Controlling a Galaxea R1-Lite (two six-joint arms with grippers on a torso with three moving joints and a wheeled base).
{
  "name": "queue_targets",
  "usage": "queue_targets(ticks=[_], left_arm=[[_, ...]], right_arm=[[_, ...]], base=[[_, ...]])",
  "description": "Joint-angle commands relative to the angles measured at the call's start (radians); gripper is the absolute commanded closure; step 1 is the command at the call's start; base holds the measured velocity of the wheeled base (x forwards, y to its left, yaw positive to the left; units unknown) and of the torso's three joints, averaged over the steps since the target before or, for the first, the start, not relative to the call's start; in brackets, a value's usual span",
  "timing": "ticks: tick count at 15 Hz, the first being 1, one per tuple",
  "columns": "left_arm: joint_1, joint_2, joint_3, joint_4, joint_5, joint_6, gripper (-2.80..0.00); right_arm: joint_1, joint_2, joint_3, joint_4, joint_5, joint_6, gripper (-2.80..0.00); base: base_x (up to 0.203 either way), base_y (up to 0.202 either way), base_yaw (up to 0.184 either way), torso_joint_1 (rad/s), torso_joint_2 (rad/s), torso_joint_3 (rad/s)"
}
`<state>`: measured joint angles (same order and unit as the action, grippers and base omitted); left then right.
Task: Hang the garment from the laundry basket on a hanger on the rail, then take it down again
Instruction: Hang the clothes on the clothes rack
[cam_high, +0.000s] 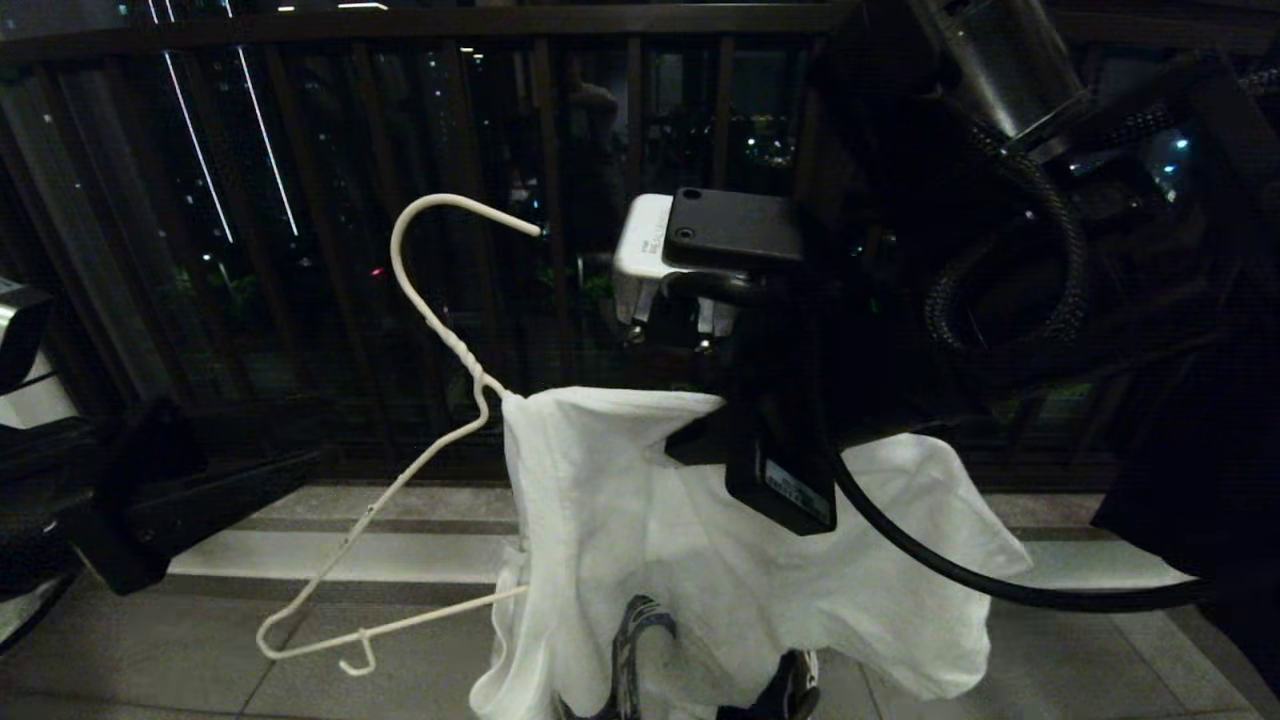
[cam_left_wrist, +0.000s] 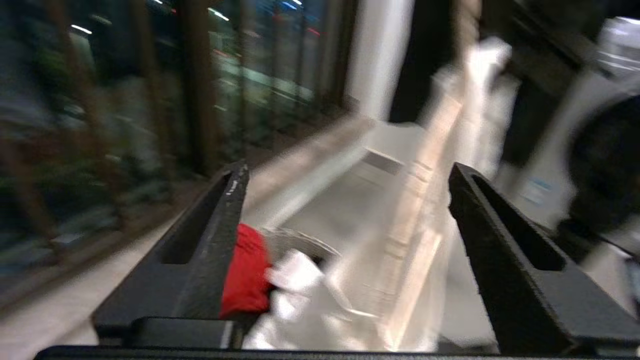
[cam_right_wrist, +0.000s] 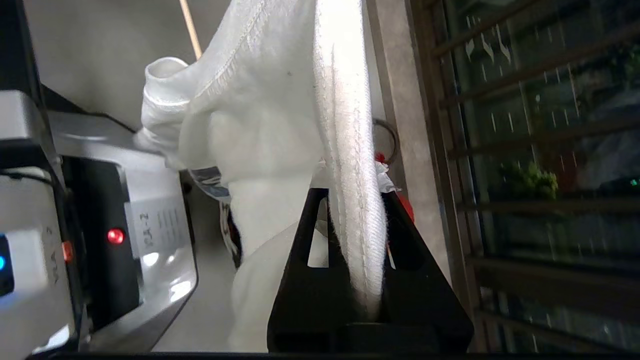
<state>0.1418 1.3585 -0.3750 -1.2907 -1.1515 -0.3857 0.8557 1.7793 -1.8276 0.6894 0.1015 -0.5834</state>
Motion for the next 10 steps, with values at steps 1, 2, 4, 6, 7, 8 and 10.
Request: queue_targets(ticks=[1,2,4,6,7,8,10], left_arm=[[0.057,-0.001,-0.034,-0.006,0.002,-0.004,-2.80],[0.075,-0.011,-0.050,-0.003,0.003,-0.012,-2.80],[0.082,-0.049,-0.071,0.002,0.003,-0.117,-2.80],[0.079,-0.079,-0.102,0.020,-0.002,-0.211,-2.80],[0.077,-0.097,-0.114,0.060,-0.003,-0.217,-2.80],[0.070,-0.124,-0.128,0.112,-0.003,-0.219,0.00],[0.020,-0.195,-0.186,0.322,-0.005,-0.221,0.00]], right_arm=[[-0.003,-0.028,0.021,0.007,-0.013,-0.003,0.00],[-0.016,-0.028,0.021,0.006,-0.019,-0.001,0.00],[-0.070,-0.020,-0.007,0.001,-0.022,0.006,0.00],[-0.118,-0.007,-0.041,0.001,-0.022,0.010,0.00],[-0.141,0.003,-0.055,0.000,-0.022,0.011,0.00],[-0.156,0.014,-0.070,-0.002,-0.022,0.023,0.00],[-0.178,0.038,-0.132,-0.004,-0.026,0.039,0.00]], base=[[0.000,0.000,0.000,0.000,0.00,0.000],[0.000,0.000,0.000,0.000,0.00,0.000],[0.000,0.000,0.000,0.000,0.00,0.000],[0.000,0.000,0.000,0.000,0.00,0.000],[0.000,0.000,0.000,0.000,0.00,0.000],[0.000,0.000,0.000,0.000,0.00,0.000],[0.000,0.000,0.000,0.000,0.00,0.000]])
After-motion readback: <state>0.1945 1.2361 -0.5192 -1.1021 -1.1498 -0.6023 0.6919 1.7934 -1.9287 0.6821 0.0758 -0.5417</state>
